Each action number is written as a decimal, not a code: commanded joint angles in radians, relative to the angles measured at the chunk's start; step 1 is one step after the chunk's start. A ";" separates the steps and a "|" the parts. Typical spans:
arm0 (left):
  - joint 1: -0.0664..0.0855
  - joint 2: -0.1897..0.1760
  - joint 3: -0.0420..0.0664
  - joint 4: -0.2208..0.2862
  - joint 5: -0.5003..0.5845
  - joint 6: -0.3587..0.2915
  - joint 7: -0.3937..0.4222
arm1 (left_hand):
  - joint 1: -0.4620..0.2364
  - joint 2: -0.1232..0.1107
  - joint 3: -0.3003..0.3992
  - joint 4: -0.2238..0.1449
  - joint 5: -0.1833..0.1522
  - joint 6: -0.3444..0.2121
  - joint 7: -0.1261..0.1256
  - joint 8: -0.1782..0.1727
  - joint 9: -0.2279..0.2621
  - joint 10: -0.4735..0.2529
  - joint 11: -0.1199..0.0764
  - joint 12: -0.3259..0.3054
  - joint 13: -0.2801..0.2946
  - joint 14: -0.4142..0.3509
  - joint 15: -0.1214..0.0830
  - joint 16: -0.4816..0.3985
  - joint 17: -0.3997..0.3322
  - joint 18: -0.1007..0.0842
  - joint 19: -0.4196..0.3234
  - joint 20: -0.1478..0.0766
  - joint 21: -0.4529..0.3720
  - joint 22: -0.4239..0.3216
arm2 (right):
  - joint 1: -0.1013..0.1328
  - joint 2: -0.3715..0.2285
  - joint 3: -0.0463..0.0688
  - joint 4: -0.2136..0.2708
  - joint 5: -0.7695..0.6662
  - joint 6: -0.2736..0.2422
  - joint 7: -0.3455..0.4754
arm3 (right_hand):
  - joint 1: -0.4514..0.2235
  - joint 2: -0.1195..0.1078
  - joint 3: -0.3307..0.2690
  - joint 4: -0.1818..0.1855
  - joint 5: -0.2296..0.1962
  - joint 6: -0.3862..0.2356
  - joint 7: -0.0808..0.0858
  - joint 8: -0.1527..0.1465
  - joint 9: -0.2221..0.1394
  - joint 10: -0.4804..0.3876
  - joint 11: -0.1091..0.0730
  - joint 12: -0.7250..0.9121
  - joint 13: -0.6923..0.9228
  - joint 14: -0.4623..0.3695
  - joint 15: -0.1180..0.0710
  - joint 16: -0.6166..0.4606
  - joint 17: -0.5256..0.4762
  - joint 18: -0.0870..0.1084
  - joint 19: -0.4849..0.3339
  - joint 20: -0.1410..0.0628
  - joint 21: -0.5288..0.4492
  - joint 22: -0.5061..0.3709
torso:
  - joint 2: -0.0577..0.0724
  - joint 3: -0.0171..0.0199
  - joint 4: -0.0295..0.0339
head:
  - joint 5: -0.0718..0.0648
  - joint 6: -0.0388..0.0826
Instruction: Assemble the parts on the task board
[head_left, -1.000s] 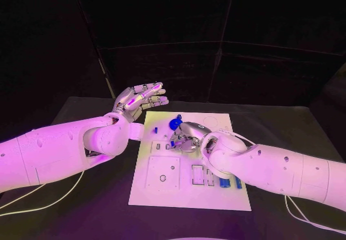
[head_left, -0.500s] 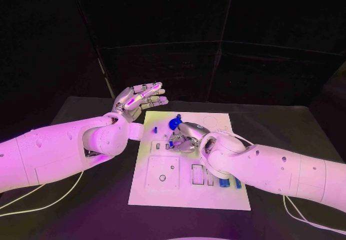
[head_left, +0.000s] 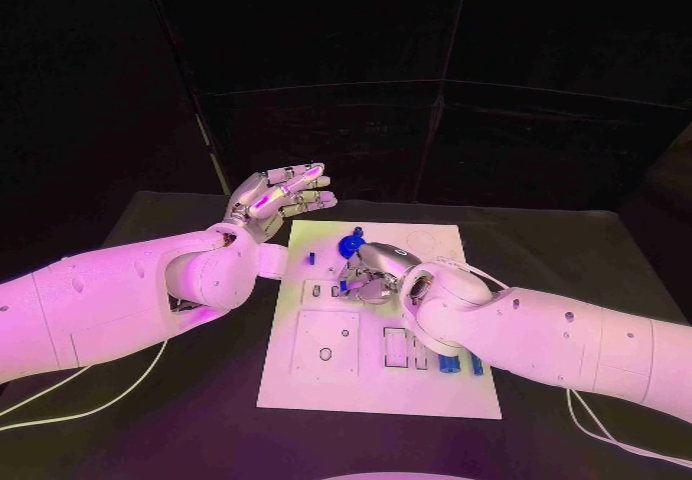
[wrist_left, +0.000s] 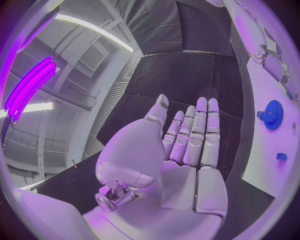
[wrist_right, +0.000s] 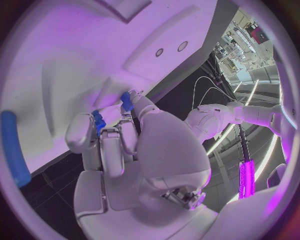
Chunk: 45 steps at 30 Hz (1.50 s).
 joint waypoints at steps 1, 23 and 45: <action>0.002 -0.001 0.001 0.002 -0.006 0.008 0.004 | -0.002 0.003 0.004 -0.004 -0.001 0.003 0.047 0.000 0.000 0.000 0.006 -0.005 -0.001 0.004 0.000 -0.007 0.001 0.005 0.005 0.000 -0.003 -0.001 | -0.005 -0.007 -0.005 -0.003 0.002 0.042 -0.026 | -0.006 -0.004 0.010 0.000 -0.005 0.004 -0.004 -0.002 0.000 -0.008 0.003 -0.005 -0.003 0.076 -0.006 -0.003 0.131 -0.001 -0.005 0.001 -0.005 -0.001 | 0.000 -0.0003 -0.0002 | 0.001 -0.001; 0.002 -0.002 0.001 0.000 -0.006 0.006 0.004 | -0.002 0.003 0.004 -0.004 -0.001 0.001 0.047 0.000 0.000 0.000 0.006 -0.005 -0.001 0.004 -0.001 -0.007 0.001 0.005 0.006 0.000 -0.003 -0.001 | -0.005 -0.005 -0.005 -0.003 -0.011 0.055 -0.046 | -0.046 -0.046 0.015 0.008 -0.010 -0.036 0.013 -0.027 -0.010 -0.026 0.018 -0.028 -0.024 0.075 0.005 -0.005 0.128 0.000 -0.009 0.010 -0.011 -0.010 | -0.001 -0.0001 -0.0004 | 0.000 -0.002; 0.002 -0.003 0.001 -0.001 -0.006 0.007 0.003 | -0.002 0.003 0.004 -0.004 -0.001 0.001 0.047 0.000 0.000 0.000 0.006 -0.005 -0.001 0.004 -0.001 -0.007 0.001 0.005 0.006 0.000 -0.003 -0.001 | -0.005 -0.003 -0.005 -0.005 -0.014 0.035 -0.050 | -0.081 -0.086 -0.008 0.026 -0.001 -0.087 0.027 -0.052 -0.011 -0.054 0.031 -0.060 -0.056 0.072 0.018 -0.011 0.117 0.005 -0.023 0.023 -0.025 -0.035 | -0.001 0.0000 -0.0005 | -0.002 -0.004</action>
